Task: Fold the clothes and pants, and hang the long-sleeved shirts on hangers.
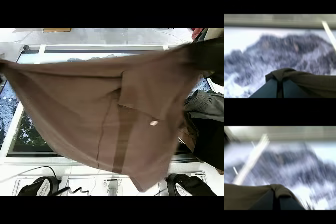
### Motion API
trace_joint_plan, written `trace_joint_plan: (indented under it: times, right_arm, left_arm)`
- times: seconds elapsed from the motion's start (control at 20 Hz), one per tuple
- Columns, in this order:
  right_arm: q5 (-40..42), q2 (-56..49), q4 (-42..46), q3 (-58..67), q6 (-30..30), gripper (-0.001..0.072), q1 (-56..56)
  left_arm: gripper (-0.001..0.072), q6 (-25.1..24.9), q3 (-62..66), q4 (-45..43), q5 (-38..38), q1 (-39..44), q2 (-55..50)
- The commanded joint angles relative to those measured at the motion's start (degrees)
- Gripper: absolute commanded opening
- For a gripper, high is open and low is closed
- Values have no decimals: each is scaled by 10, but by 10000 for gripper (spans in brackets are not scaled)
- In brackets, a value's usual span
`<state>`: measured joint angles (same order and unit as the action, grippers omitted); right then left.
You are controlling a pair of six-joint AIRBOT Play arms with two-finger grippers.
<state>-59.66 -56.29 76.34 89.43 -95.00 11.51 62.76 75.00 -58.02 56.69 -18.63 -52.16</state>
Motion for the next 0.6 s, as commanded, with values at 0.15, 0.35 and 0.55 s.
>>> trace_joint_plan:
  times: [0.15,0.35,0.55]
  right_arm:
    - [133,-274,31,-26,-1,24,-4]
    - [276,-351,34,-26,-1,24,-5]
    - [296,-352,34,-26,-1,24,-31]
  left_arm:
    - [20,-53,3,-1,-96,89,-311]
    - [20,-53,12,-1,-232,126,-360]
    - [20,-51,32,-1,-276,121,-343]
